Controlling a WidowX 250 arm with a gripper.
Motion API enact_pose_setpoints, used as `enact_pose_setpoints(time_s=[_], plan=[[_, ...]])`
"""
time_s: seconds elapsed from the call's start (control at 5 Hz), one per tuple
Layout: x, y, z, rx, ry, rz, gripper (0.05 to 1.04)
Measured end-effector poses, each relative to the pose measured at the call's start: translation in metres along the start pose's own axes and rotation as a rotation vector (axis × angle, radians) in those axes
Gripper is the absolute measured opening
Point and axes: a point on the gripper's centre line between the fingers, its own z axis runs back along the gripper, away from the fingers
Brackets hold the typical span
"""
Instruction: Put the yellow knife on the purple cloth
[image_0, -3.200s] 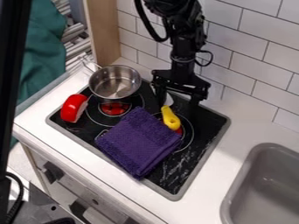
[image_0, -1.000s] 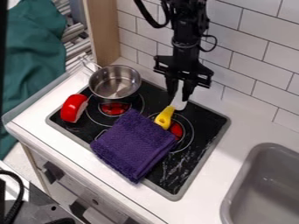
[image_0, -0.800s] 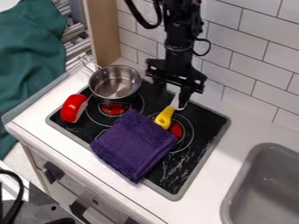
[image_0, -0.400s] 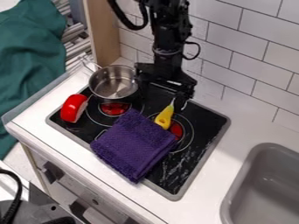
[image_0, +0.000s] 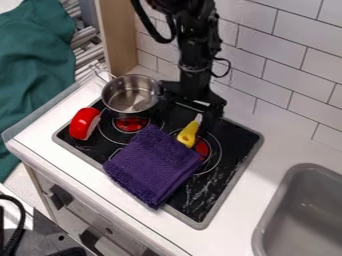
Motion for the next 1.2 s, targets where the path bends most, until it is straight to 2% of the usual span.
enact_pose_setpoints(time_s=[0.2,0.4,0.6,0.8,1.0,1.2], plan=[[-0.0002,0.0025,-0.0131,0.017,0.042,-0.018,1.005],[0.0003,0.0045,-0.0146,0.03,0.04,-0.028,0.954],[-0.0002,0.0047,-0.0189,0.034,0.046,-0.04,0.661],[0.0007,0.0038,-0.0177,0.035,0.059,-0.064,0.443],[0.0021,0.0033,-0.0178,0.032,0.049,-0.062,0.443],[0.0039,-0.0032,-0.0175,0.008,0.04,-0.069,0.443]])
